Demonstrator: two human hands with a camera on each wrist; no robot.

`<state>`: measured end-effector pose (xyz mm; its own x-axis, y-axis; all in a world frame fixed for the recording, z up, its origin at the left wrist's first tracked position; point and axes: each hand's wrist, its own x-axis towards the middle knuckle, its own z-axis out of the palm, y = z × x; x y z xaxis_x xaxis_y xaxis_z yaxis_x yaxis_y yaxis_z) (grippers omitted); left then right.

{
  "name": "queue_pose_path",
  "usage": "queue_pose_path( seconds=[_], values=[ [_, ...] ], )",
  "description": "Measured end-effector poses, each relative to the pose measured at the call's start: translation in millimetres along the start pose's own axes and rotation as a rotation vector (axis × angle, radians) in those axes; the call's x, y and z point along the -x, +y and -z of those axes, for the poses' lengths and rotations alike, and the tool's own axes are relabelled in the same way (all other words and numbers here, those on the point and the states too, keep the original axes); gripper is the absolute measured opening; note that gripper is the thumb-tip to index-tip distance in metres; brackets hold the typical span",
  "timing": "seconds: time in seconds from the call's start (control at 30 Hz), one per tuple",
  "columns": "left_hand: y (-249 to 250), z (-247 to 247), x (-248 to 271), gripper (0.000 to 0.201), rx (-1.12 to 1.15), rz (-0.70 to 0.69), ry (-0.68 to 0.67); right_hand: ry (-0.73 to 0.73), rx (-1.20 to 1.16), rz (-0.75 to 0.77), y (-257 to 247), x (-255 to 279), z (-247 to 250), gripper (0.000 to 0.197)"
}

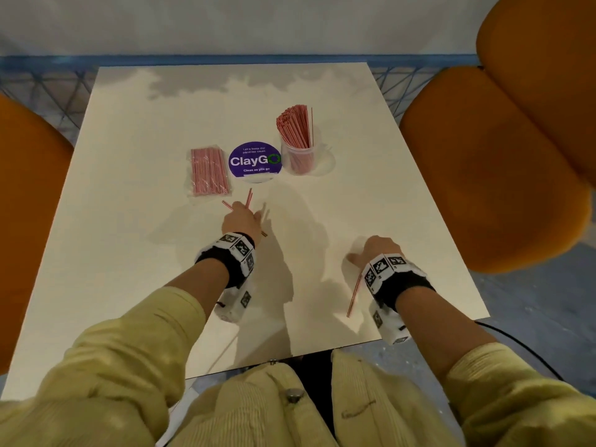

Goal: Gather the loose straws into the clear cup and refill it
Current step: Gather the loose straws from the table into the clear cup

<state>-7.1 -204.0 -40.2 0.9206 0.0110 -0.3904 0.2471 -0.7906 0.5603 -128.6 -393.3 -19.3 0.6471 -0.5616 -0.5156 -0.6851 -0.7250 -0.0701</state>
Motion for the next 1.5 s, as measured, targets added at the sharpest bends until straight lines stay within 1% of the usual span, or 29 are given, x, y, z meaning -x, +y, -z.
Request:
queue_pose_path(
  seconds=[0.07, 0.1, 0.13, 0.2, 0.3, 0.37, 0.57, 0.67, 0.73, 0.8, 0.83, 0.9, 0.93, 1.0, 1.03, 1.1, 1.17, 1.2, 1.27, 1.3, 1.4, 1.47, 1.5],
  values=[
    [-3.7, 0.2, -0.9, 0.061, -0.122, 0.056, -0.019, -0.02, -0.007, -0.002, -1.8, -0.5, 0.7, 0.035],
    [-4.5, 0.3, -1.2, 0.067, -0.131, 0.092, -0.015, -0.035, -0.011, -0.01, -3.8, -0.9, 1.2, 0.031],
    [-4.8, 0.6, -1.2, 0.067, -0.12, 0.115, 0.004, -0.048, -0.021, -0.022, -6.8, -2.1, 1.6, 0.025],
    [-3.7, 0.3, -4.4, 0.059, -0.133, 0.109, 0.022, -0.044, -0.035, -0.027, -12.4, -4.3, 1.6, 0.015],
    [-1.3, 2.7, -9.2, 0.034, -0.169, 0.056, 0.0, -0.036, -0.042, -0.003, -20.8, -5.2, -1.2, 0.023],
    [0.1, 3.0, -9.6, 0.026, -0.188, 0.042, -0.012, -0.053, -0.041, 0.012, -23.2, -5.1, -4.3, 0.024],
    [5.5, 0.6, -6.3, 0.022, -0.396, -0.031, -0.085, -0.1, -0.07, 0.124, -30.6, -5.3, -14.6, 0.02],
    [5.9, -1.2, -1.4, 0.026, -0.494, -0.088, -0.144, -0.1, -0.051, 0.175, -34.8, -5.8, -19.2, 0.009],
    [4.3, -3.0, 3.3, 0.029, -0.535, -0.119, -0.161, -0.09, -0.061, 0.206, -37.8, -7.1, -21.9, 0.02],
    [5.1, -3.3, 7.1, 0.031, -0.49, -0.118, -0.19, -0.036, -0.211, 0.257, -42.1, -8.4, -19.4, 0.019],
    [5.4, -3.0, 8.8, 0.032, -0.425, -0.112, -0.218, 0.006, -0.347, 0.273, -44.8, -9.0, -17.8, 0.016],
    [4.7, -3.4, 13.6, 0.031, -0.229, -0.135, -0.267, 0.099, -0.669, 0.265, -53.1, -10.5, -12.8, 0.006],
    [5.1, -4.6, 17.7, 0.031, -0.105, -0.162, -0.298, 0.119, -0.819, 0.241, -57.2, -11.2, -9.5, 0.004],
    [7.9, -5.8, 28.1, 0.037, 0.116, -0.213, -0.382, 0.072, -1.064, 0.187, -68.6, -12.7, -3.9, 0.023],
    [10.1, -7.4, 32.8, 0.041, 0.194, -0.229, -0.43, 0.05, -1.138, 0.166, -74.3, -13.0, -1.7, 0.033],
    [14.9, -11.6, 39.2, 0.038, 0.322, -0.207, -0.494, 0.052, -1.168, 0.151, -83.3, -14.2, -0.6, 0.045],
    [18.8, -13.0, 43.8, 0.033, 0.355, -0.189, -0.488, 0.043, -1.147, 0.154, -88.4, -16.2, -3.1, 0.049],
    [19.9, -12.2, 46.2, 0.033, 0.291, -0.215, -0.462, 0.031, -1.139, 0.159, -90.0, -16.8, -3.7, 0.049],
    [18.0, -11.6, 50.4, 0.039, 0.115, -0.307, -0.41, 0.02, -1.134, 0.164, -92.5, -16.6, -2.3, 0.047],
    [16.6, -11.2, 51.7, 0.041, 0.073, -0.347, -0.392, 0.023, -1.141, 0.163, -94.0, -15.3, -0.3, 0.046],
    [15.2, -10.4, 52.3, 0.039, 0.096, -0.412, -0.367, 0.056, -1.148, 0.169, -98.3, -15.5, -0.5, 0.043],
    [16.7, -12.5, 49.1, 0.035, 0.123, -0.413, -0.364, 0.034, -1.15, 0.17, -101.4, -15.0, -0.1, 0.041],
    [17.8, -13.0, 47.2, 0.035, 0.14, -0.41, -0.375, 0.003, -1.19, 0.178, -103.5, -14.3, 0.8, 0.039]
  ],
)
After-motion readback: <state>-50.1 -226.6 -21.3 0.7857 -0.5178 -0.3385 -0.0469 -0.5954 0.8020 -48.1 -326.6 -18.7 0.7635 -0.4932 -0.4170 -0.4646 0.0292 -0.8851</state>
